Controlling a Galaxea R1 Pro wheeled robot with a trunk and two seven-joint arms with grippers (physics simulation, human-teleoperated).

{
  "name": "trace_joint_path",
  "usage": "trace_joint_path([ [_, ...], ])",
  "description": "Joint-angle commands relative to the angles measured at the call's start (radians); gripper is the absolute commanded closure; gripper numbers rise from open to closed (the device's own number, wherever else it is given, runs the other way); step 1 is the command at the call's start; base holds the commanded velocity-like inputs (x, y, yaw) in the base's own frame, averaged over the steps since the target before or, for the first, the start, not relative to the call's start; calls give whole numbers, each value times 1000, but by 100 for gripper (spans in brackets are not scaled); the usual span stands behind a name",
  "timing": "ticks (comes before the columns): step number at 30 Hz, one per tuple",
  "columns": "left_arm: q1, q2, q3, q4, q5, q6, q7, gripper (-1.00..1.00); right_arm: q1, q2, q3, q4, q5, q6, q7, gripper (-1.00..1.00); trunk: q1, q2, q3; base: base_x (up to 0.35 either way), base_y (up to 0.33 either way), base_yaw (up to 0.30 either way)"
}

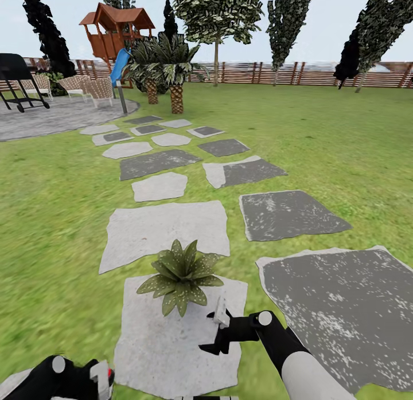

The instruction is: Pick up the pesticide atomizer in the garden and spray insectifuge to fully cover both potted plants in the garden.

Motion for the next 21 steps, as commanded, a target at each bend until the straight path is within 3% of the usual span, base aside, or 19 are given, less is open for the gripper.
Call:
trace_joint_path([
  [1, 3, 9, 9, 1, -2, -9, 30, 100, -1, 1, -9, -1, 9, -5, -7, -100, 0, 0, -1, 0, 0, 0],
  [3, 6, 11, 15, 14, 19, -7, 115, 100, 0, 1, -10, 3, 9, -6, -95, -100, 0, 0, -1, 0, 0, 0],
  [4, 6, 8, 25, 32, 44, -7, 157, 100, 1, -18, -10, 11, 8, -6, -167, -100, 0, 0, -1, 0, 0, 0],
  [5, 6, 5, 40, 51, 81, -7, 200, 100, 2, -54, -10, 33, 6, -6, -243, -100, 0, 0, -1, 0, 0, 0],
  [6, 6, 0, 58, 71, 135, -7, 245, 100, 4, -88, -10, 75, 4, -5, -318, -100, 0, 0, -1, 0, 0, 0],
  [7, 7, -9, 80, 90, 208, -7, 299, 100, 5, -122, -10, 135, 3, -6, -401, -100, 0, 0, -1, 0, 0, 0],
  [8, 7, -24, 103, 113, 316, -8, 386, 100, 6, -162, -11, 232, 2, -8, -534, -100, 0, 0, -1, 0, 0, 0],
  [9, 7, -32, 114, 135, 440, -11, 490, 100, 11, -191, -13, 340, -4, -12, -734, -100, 0, 0, -1, 0, 0, 0],
  [10, 7, -34, 118, 156, 530, -27, 555, 100, 24, -202, -14, 396, -20, -25, -887, -100, 0, 0, -1, 0, 0, 0],
  [11, 10, -33, 121, 193, 644, -89, 626, 100, 72, -207, -14, 430, -80, -70, -1060, -100, 0, 0, -1, 0, 0, 0],
  [12, 24, -32, 126, 217, 719, -141, 673, 100, 106, -210, -15, 442, -141, -121, -1153, -100, 0, 0, -1, 0, 0, 0],
  [14, 69, -30, 134, 239, 840, -227, 750, 100, 159, -215, -15, 451, -281, -239, -1262, -100, 0, 0, -1, 0, 0, 0],
  [16, 107, -28, 137, 246, 909, -291, 794, 100, 194, -239, -15, 453, -440, -319, -1302, -100, 0, 0, -1, 0, 0, 0],
  [18, 138, -27, 137, 249, 934, -322, 818, 100, 208, -251, -14, 453, -558, -342, -1312, -100, 0, 0, -1, 0, 0, 0],
  [21, 153, -32, 136, 250, 941, -332, 826, 100, 213, -253, -11, 456, -605, -349, -1310, -100, 0, 0, -1, 0, 0, 0],
])
